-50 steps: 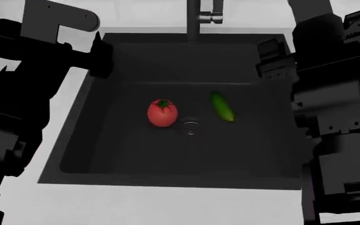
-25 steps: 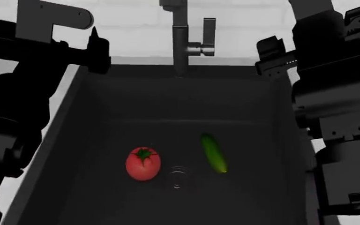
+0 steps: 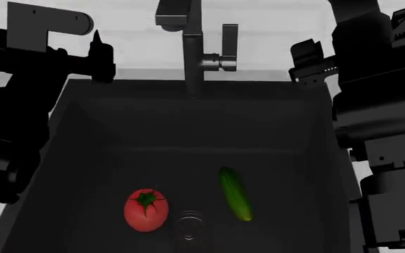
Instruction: Pick the vegetables from the sink and place them on the cutting board.
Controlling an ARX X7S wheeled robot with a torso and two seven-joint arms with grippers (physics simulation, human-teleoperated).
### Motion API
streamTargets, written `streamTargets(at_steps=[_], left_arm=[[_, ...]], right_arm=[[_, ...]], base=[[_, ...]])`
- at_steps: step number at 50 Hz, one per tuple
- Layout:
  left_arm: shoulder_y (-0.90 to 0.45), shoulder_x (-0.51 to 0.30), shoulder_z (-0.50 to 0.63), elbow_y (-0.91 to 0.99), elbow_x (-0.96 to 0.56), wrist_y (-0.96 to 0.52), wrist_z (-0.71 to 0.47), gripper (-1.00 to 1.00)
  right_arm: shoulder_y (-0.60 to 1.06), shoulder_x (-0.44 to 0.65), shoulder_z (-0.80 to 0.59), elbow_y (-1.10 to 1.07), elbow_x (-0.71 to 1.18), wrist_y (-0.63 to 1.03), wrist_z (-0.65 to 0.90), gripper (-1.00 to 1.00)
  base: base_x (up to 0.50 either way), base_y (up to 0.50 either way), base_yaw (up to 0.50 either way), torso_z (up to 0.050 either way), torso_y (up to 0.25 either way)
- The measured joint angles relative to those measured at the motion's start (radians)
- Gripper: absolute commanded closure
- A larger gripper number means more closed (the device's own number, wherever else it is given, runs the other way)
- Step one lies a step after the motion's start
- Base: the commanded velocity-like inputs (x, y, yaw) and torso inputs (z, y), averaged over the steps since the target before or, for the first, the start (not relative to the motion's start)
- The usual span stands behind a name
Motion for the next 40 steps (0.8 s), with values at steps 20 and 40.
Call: streamTargets(at_steps=[20,40], left_arm=[[0.008,-0.020,0.052,0.016,0.020,0.013,0.009,-1.00],[0.008,-0.060,0.072,0.098,0.004,-0.024,0.058,-1.00]], right_arm=[[-0.007,0.024,-0.044,-0.098,0.017,0.043,-0.099,-1.00],[0.031,0.043,-0.075,-0.169,0.030,0.127,-0.179,-1.00]], base=[[0.00,0.00,0.00,0.000,-0.150],[0.00,0.00,0.00,0.023,0.000]])
